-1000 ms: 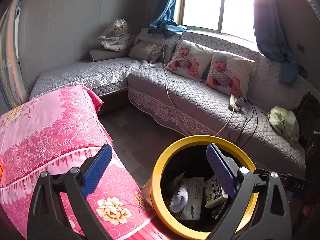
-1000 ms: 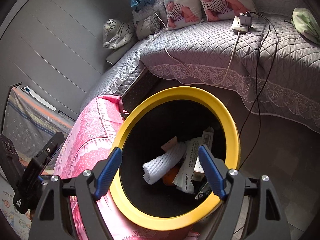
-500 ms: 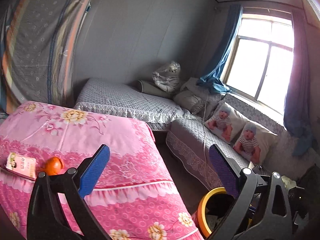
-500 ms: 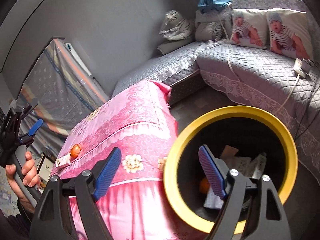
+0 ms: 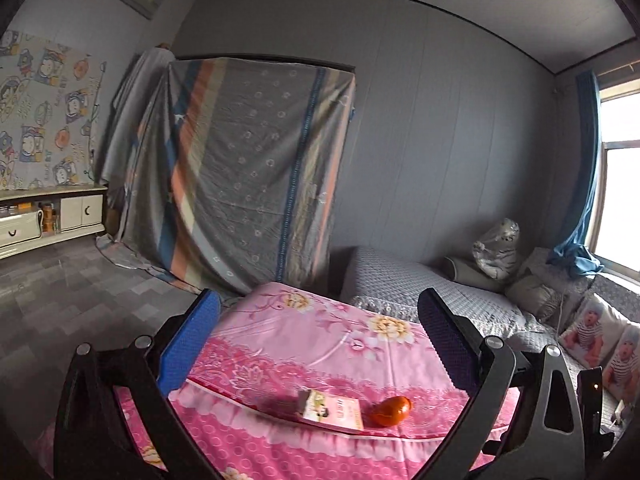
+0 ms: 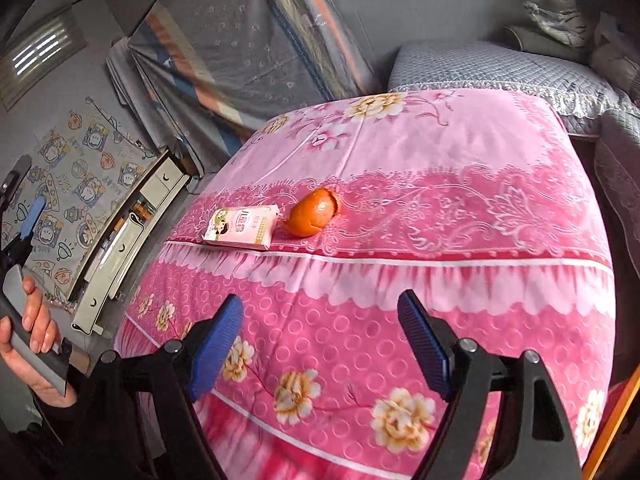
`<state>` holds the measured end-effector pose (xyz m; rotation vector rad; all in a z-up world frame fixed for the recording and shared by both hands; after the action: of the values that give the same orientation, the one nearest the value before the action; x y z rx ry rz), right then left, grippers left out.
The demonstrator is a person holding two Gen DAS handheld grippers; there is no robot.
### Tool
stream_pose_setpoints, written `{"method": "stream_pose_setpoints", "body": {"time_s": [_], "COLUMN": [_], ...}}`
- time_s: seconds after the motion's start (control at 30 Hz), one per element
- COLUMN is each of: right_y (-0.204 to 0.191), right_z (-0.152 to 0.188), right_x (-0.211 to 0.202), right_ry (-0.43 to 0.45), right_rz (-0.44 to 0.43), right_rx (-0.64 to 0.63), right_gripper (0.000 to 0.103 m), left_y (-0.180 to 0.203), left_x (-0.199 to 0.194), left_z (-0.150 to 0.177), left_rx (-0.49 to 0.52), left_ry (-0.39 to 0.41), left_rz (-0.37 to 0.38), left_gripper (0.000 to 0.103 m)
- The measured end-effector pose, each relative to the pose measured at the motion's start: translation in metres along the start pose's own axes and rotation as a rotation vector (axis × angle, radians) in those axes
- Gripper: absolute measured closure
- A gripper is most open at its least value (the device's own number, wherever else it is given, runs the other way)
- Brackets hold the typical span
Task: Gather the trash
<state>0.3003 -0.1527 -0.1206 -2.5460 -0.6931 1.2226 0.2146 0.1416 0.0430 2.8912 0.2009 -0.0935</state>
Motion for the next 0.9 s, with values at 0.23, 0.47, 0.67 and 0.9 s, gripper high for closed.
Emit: {"method": "stream_pose_setpoints", "body": {"time_s": [0.23, 0.47, 0.67, 0.9], "right_y": [-0.008, -0.006, -0.004, -0.002], "right_z": [-0.039, -0.045, -0.048, -0.038], "right_x": [0.088, 0.138, 0.157, 0.128], "right_ry": [-0.142, -0.222, -0.231, -0.221], "right_rz": [0.091, 0.158, 0.171, 0.067], "right_rx": [0.070, 0.111, 0.110, 0.094], "right_gripper": [0.034, 0.037, 0.062, 0.070], "left_y": [-0.046, -0.050, -0.015, 0.025], "left_x": [0.021, 0.025, 0.009, 0.040], "left_z": [0.026, 0.079, 0.095, 0.123], "left_rx": [0.099, 0.223, 0.458, 0.592], "left_ry": [-0.142, -0.269, -0.160, -0.227], "left_rz": [0.010, 0.072, 0.212, 0.425], "left_gripper": [0.008, 0.008, 0.008, 0.008]}}
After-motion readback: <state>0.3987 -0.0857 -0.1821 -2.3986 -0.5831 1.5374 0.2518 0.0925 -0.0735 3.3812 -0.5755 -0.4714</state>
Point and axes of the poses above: each gripper's, at about its wrist camera, not at the fingertips, and x roughly the way its jaws point, y to its right, z to its underside, the point moved 7 cm from there along x, roughly the way its jaws point, and after that the axes turned 4 degrees about y, right-handed, at the moved point
